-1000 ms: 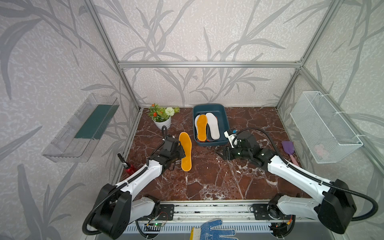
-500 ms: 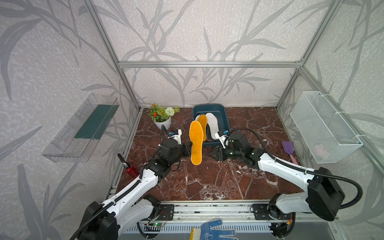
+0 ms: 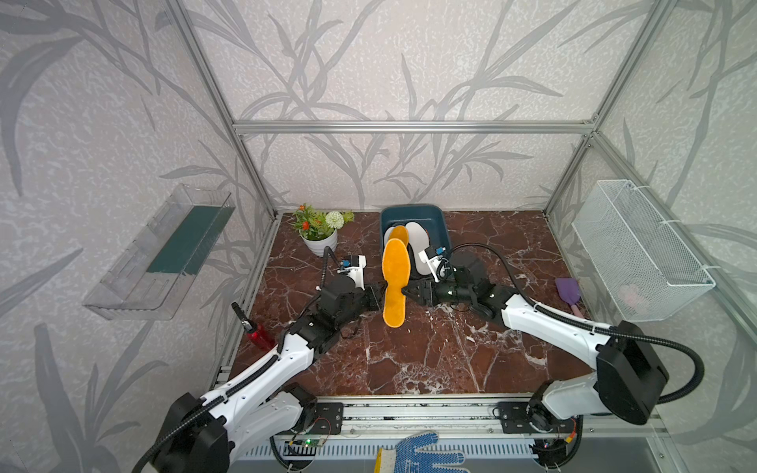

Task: Put the insoles into the storage box
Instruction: Pick up the insole from the center of the board, then place the insole in the storage box.

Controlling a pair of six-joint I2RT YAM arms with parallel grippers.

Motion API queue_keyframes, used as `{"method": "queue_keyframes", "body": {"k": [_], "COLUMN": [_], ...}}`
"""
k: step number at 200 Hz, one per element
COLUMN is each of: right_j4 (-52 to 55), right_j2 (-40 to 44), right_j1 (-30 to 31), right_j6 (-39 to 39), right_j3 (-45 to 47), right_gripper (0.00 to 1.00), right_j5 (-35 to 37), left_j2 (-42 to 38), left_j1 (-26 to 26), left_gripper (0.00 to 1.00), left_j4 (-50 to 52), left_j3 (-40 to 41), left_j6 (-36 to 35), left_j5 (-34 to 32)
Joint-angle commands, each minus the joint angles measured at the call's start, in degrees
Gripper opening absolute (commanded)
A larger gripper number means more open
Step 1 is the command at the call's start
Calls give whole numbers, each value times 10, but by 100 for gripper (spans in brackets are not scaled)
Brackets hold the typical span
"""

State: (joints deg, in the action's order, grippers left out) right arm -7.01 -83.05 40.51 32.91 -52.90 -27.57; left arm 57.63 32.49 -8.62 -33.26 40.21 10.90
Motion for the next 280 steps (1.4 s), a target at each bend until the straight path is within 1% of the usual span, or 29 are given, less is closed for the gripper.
{"method": "queue_keyframes", "body": {"k": [1,26,41,60,73,76,81,82,89,90,94,101,104,106,109,127,141,167,184,207,211,238,263,280], "right_j4": [-22,-38,-41,-37,-19,-15,-9,-8,-2,0,2,2,2,3,5,32,79,202,276,349,359,398,429,438], "right_j2": [-20,-35,-38,-32,-19,-16,-12,-11,-5,-4,-2,1,3,4,5,8,2,-37,-79,-143,-167,-253,-324,-364], "right_j1": [3,3,3,3,1,0,-2,-3,-10,-11,-16,-28,-32,-36,-42,-74,-99,-146,-166,-179,-182,-197,-201,-208], "right_j6": [10,24,29,33,31,31,30,30,29,28,29,30,30,29,28,13,-19,-84,-128,-179,-185,-214,-235,-233], "right_j3": [-28,-36,-40,-40,-38,-37,-37,-37,-36,-36,-35,-32,-32,-31,-31,-40,-69,-155,-219,-298,-311,-392,-465,-508], "right_gripper": [30,13,0,0,0,0,0,0,0,0,0,0,0,0,0,0,0,0,0,0,0,0,0,0], "right_j5": [-13,-28,-34,-27,-5,0,5,5,7,6,4,-2,-5,-7,-11,-25,-42,-68,-84,-93,-97,-139,-149,-160], "left_j2": [2,3,3,4,6,7,6,6,5,5,4,2,1,0,0,-12,-27,-76,-111,-159,-166,-207,-234,-241], "left_j1": [4,4,5,4,4,4,4,4,3,3,4,3,3,3,3,3,4,3,4,3,2,3,2,1], "left_gripper": [0,0,0,0,1,7,20,22,46,47,60,75,89,95,99,99,99,99,99,99,99,99,99,99], "left_j4": [-29,-20,-16,-4,8,11,18,19,24,25,27,31,35,36,40,60,87,151,190,227,232,259,258,259], "left_j3": [8,4,3,0,-6,-8,-12,-12,-16,-16,-18,-21,-23,-24,-26,-36,-43,-45,-42,-36,-34,-23,-5,-1], "left_j6": [5,-1,-4,-7,-13,-15,-18,-18,-20,-20,-21,-21,-22,-22,-23,-36,-48,-60,-62,-63,-62,-57,-51,-50], "left_j5": [12,9,4,-8,-15,-17,-20,-20,-24,-24,-25,-29,-31,-33,-36,-50,-71,-153,-210,-252,-258,-289,-306,-308]}}
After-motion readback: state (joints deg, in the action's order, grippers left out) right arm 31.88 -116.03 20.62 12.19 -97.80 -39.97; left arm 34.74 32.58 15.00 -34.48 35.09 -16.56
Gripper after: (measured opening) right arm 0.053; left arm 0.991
